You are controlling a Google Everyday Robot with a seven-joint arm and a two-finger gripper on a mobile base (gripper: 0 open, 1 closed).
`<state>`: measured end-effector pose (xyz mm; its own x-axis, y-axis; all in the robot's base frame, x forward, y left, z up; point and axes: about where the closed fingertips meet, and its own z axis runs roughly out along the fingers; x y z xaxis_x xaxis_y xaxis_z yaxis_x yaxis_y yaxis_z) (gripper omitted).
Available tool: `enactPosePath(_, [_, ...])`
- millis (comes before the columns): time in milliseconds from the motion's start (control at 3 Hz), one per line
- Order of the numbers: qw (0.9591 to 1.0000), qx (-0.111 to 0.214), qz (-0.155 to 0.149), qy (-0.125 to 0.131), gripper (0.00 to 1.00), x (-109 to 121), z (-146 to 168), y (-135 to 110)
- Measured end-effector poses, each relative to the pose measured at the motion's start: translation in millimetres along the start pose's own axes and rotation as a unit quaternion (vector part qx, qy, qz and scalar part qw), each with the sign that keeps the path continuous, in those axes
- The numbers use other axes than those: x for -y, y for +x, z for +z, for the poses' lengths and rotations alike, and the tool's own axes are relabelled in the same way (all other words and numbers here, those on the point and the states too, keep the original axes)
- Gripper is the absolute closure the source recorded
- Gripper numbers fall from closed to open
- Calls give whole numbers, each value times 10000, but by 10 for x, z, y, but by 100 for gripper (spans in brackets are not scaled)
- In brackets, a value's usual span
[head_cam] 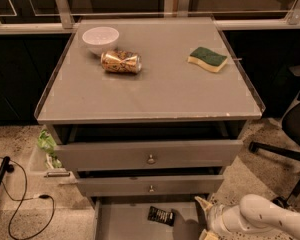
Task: Pick rxbar chocolate from bottom drawer and place on counter
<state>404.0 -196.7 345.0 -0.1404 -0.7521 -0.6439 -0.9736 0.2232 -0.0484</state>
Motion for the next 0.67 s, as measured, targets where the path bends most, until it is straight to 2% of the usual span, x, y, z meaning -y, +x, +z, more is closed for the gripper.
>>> enactPosePath(333, [9999,-69,149,24,0,14,313,147])
enactPosePath(667, [9992,-19,323,225,0,145,729,398])
